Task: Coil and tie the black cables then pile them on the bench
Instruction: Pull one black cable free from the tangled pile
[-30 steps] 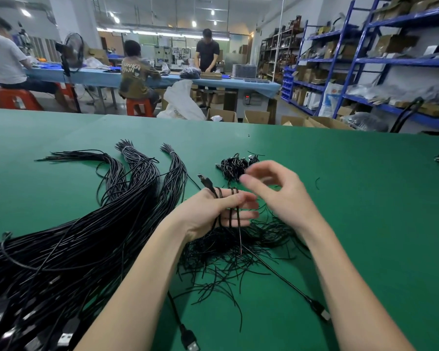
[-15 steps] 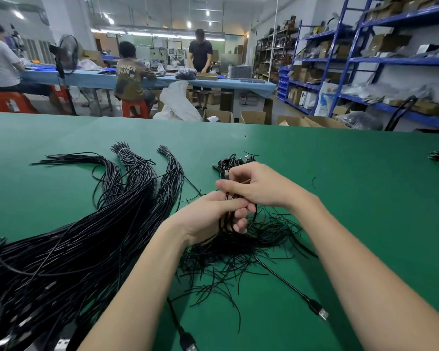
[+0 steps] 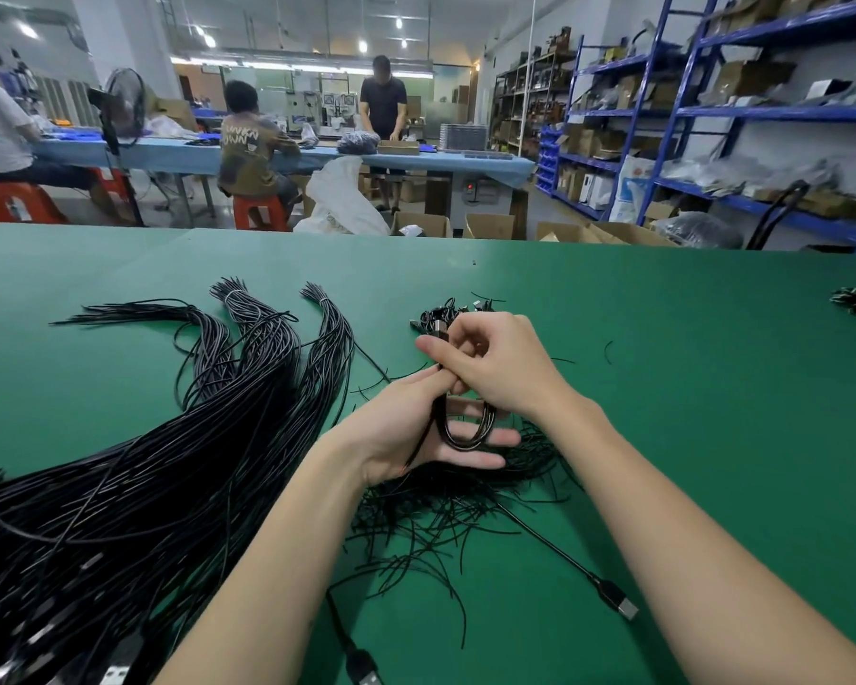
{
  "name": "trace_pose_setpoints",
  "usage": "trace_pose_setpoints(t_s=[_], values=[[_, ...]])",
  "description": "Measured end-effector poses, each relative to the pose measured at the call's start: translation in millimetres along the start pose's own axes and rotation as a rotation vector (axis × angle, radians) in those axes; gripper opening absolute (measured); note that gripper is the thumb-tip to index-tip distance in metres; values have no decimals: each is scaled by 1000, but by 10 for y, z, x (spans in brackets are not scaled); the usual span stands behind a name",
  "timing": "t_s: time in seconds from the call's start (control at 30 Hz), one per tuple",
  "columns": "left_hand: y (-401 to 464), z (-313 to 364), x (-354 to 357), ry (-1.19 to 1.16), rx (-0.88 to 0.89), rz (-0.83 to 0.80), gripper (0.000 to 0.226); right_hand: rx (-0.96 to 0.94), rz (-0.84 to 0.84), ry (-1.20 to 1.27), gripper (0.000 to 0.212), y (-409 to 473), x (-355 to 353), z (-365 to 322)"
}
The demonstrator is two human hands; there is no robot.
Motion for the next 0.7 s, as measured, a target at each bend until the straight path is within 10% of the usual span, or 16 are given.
trace_pose_setpoints(t_s=[0.47,0.57,0.7], values=[[113,-27,-90,518,129,278,21,185,-30,-150,69,-21,32,233],[111,11,-75,720,170,382,46,263,-25,-178,61,-32,11,289],[88,45,-113,773,147,526,26,354,-31,-216,49,-89,-44,329]])
Point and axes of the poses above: each hand's wrist, its own y-axis towards the middle knuckle, its own x-axis out of the palm, z = x × y, the point moved 7 cm from there along y, towards the middle knuckle, and after that the axes turned 10 degrees about -x, right-handed, at the moved point
